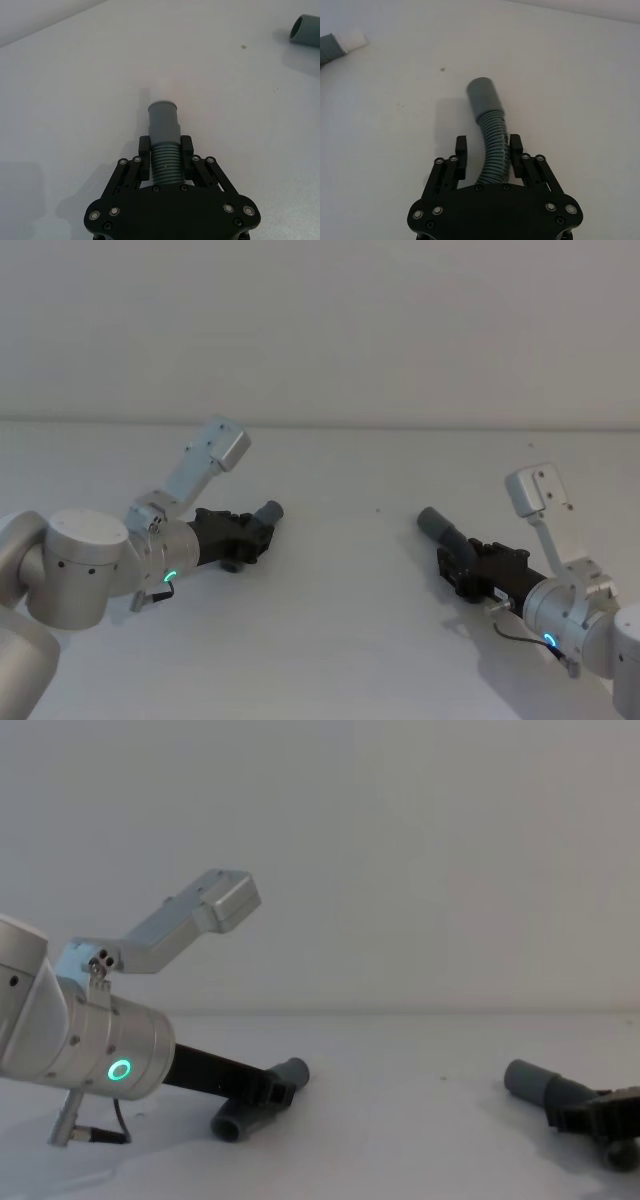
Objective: Use both hands to pick up one end of the pipe from the table, align the ends, and insert them.
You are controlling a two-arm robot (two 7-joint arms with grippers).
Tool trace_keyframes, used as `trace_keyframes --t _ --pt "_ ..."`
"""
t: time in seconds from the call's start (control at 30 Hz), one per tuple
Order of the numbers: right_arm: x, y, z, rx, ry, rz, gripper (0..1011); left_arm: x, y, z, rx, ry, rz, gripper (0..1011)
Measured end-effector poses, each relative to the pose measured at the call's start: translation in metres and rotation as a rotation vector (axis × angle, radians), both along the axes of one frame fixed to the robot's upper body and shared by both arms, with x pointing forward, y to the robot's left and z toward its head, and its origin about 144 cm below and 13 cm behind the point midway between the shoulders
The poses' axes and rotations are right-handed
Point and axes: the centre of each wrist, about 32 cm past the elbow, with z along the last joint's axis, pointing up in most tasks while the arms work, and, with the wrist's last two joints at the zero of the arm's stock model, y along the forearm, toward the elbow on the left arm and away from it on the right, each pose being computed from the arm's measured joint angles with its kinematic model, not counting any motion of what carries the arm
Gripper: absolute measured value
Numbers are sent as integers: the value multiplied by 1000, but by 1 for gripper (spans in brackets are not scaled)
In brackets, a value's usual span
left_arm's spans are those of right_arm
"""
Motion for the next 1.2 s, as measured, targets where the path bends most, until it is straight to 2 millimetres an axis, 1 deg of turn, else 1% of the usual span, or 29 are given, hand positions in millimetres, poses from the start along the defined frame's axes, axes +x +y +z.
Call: trace_keyframes --t 0.07,0.1,0.13,0.17,0.2,0.23,0.3,0.33,0.37,0.47,0.97,1.2 --pt "0 0 0 0 0 1 466 0 0 0 0 0 0 342" --pt "0 0 0 0 0 1 400 0 0 0 0 0 0 342" --pt "0 0 0 0 0 1 400 0 0 0 0 0 0 342" --pt "0 0 0 -1 1 1 351 0 0 0 0 0 0 342" --pt "0 0 0 -1 1 2 332 0 0 0 0 0 0 341" --pt "0 0 0 -1 1 2 280 0 0 0 0 0 0 342" --pt "0 0 0 -1 1 2 239 0 0 0 0 0 0 341" --pt "0 0 0 -1 1 2 239 0 0 0 0 0 0 342" --pt "0 0 0 -1 1 3 200 0 0 0 0 0 0 341" --pt "0 0 0 -1 1 3 168 0 0 0 0 0 0 342" --pt "-1 -1 0 5 -1 8 149 0 0 0 -1 0 0 342" --pt "-1 -8 4 54 -41 41 144 0 1 4 -16 -29 -15 341"
